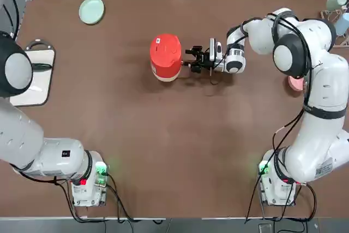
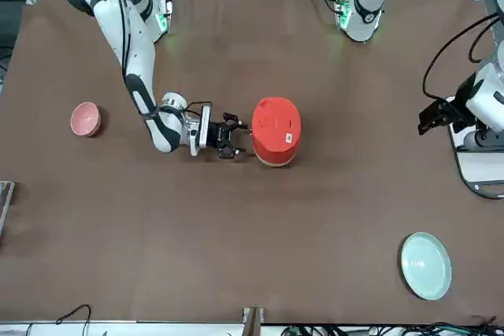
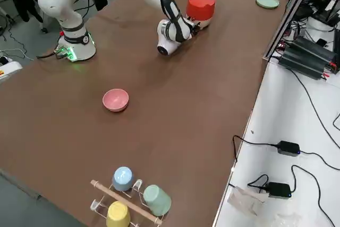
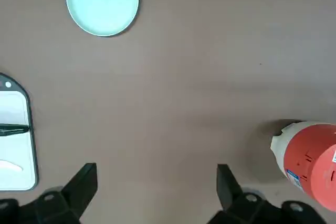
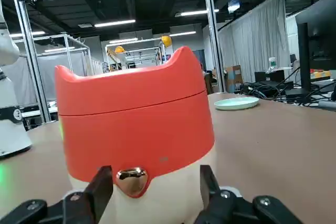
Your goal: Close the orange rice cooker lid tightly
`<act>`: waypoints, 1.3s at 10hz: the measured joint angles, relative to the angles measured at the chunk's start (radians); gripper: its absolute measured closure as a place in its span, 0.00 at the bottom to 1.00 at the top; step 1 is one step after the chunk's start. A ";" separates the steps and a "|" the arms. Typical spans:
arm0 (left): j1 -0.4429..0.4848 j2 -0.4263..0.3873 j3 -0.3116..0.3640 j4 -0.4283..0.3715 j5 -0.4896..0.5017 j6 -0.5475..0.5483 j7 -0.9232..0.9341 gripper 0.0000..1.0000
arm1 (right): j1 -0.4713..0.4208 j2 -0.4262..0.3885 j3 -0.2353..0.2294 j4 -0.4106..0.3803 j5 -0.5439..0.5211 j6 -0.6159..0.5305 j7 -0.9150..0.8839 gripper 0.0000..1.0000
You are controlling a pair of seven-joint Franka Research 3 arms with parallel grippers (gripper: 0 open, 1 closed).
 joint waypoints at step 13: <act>0.001 0.000 0.000 0.000 0.000 0.000 0.000 0.00 | 0.016 0.001 0.009 0.000 0.000 0.013 -0.003 0.36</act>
